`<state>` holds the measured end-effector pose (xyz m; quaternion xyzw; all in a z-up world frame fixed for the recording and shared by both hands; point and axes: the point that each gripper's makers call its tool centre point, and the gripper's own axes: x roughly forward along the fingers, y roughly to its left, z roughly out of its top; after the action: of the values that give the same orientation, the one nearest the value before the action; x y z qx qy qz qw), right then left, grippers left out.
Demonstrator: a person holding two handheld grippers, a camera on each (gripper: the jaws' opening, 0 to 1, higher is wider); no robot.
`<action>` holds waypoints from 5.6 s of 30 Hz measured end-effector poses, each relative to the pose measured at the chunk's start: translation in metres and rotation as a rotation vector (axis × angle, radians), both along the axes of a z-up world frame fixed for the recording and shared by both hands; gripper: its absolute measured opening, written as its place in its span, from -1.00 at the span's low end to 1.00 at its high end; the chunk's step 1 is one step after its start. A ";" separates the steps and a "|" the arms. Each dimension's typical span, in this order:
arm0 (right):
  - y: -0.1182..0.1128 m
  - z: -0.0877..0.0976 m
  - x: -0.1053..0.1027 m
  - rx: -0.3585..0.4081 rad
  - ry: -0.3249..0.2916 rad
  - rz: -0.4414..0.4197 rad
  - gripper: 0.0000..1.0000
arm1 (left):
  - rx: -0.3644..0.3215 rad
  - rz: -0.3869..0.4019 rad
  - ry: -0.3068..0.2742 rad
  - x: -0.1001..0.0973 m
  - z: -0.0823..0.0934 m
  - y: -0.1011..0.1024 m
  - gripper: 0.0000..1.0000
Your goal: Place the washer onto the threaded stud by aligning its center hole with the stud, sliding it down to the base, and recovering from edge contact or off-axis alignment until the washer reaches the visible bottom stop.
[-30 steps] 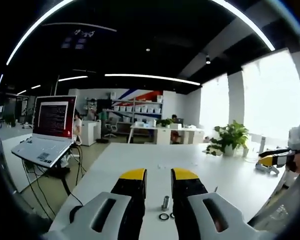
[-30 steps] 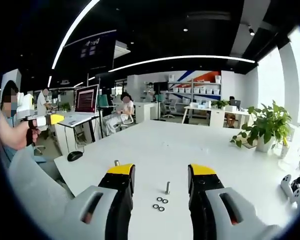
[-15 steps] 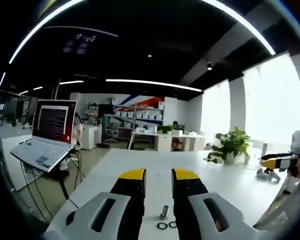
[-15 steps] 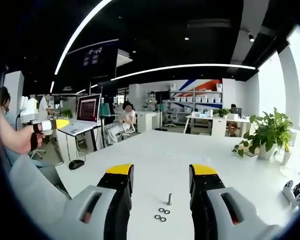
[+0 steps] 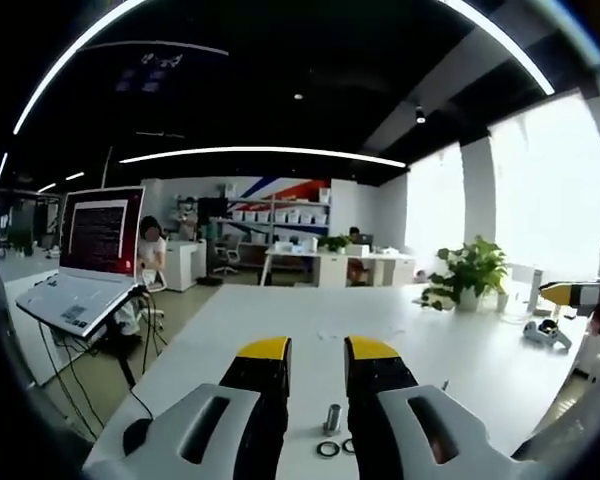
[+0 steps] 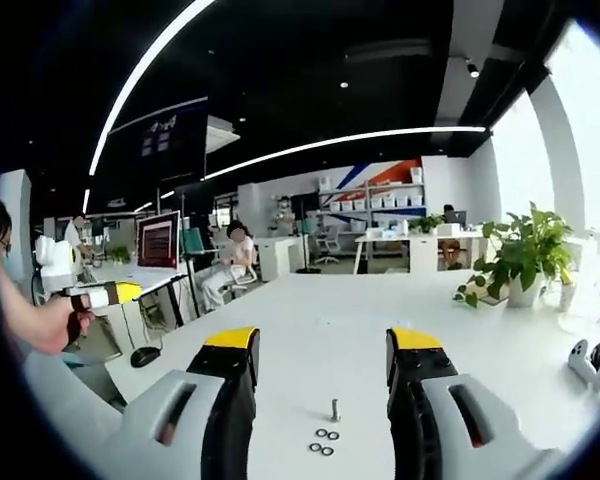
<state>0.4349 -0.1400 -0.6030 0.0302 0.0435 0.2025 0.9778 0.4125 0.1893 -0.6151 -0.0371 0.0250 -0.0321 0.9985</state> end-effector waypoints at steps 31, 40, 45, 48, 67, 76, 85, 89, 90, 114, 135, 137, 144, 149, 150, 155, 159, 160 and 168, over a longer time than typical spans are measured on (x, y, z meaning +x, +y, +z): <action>0.002 -0.006 -0.006 0.000 0.017 0.009 0.11 | 0.086 -0.004 0.171 0.048 -0.104 -0.019 -0.62; 0.001 -0.007 -0.005 -0.004 0.019 0.004 0.11 | 0.096 -0.003 0.244 0.049 -0.135 -0.019 -0.62; 0.000 -0.007 -0.005 -0.003 0.020 0.001 0.11 | 0.098 -0.013 0.259 0.051 -0.144 -0.024 -0.62; -0.001 -0.007 -0.005 -0.003 0.019 -0.001 0.11 | 0.104 -0.021 0.267 0.052 -0.147 -0.027 -0.62; 0.004 -0.007 -0.008 -0.020 0.012 0.016 0.11 | 0.101 -0.019 0.309 0.049 -0.164 -0.025 -0.57; 0.002 -0.008 -0.007 -0.020 0.017 0.010 0.11 | 0.104 -0.019 0.342 0.048 -0.176 -0.024 -0.57; 0.002 -0.010 -0.007 -0.022 0.023 0.011 0.11 | 0.117 -0.030 0.383 0.048 -0.190 -0.029 -0.57; 0.003 -0.011 -0.007 -0.023 0.027 0.014 0.11 | 0.125 -0.042 0.406 0.048 -0.197 -0.033 -0.56; 0.003 -0.011 -0.007 -0.022 0.027 0.015 0.11 | 0.126 -0.046 0.411 0.048 -0.199 -0.034 -0.56; 0.004 -0.014 -0.007 -0.020 0.042 0.021 0.10 | 0.106 -0.012 0.459 0.051 -0.227 -0.034 -0.52; 0.001 -0.016 -0.007 -0.024 0.045 0.007 0.10 | 0.098 -0.004 0.449 0.057 -0.235 -0.035 -0.52; 0.001 -0.016 -0.007 -0.024 0.047 0.007 0.10 | 0.098 0.000 0.445 0.057 -0.235 -0.035 -0.52; 0.001 -0.017 -0.008 -0.031 0.047 0.010 0.10 | 0.097 0.013 0.417 0.058 -0.236 -0.035 -0.51; 0.000 -0.017 -0.007 -0.026 0.052 0.006 0.10 | 0.093 0.018 0.404 0.061 -0.236 -0.036 -0.51; 0.000 -0.018 -0.007 -0.026 0.053 0.007 0.10 | 0.093 0.019 0.403 0.061 -0.236 -0.036 -0.51; 0.001 -0.018 -0.008 -0.029 0.052 0.008 0.09 | 0.091 0.021 0.389 0.063 -0.236 -0.038 -0.52; 0.001 -0.018 -0.008 -0.030 0.053 0.008 0.09 | 0.092 0.024 0.380 0.063 -0.235 -0.039 -0.53; 0.001 -0.018 -0.008 -0.031 0.051 0.008 0.09 | 0.092 0.024 0.380 0.063 -0.235 -0.039 -0.53; 0.000 -0.018 -0.008 -0.028 0.051 0.007 0.09 | 0.088 0.024 0.381 0.060 -0.235 -0.039 -0.55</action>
<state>0.4272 -0.1396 -0.6206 0.0217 0.0713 0.2047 0.9760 0.4726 0.1504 -0.8505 0.0009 0.2143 -0.0116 0.9767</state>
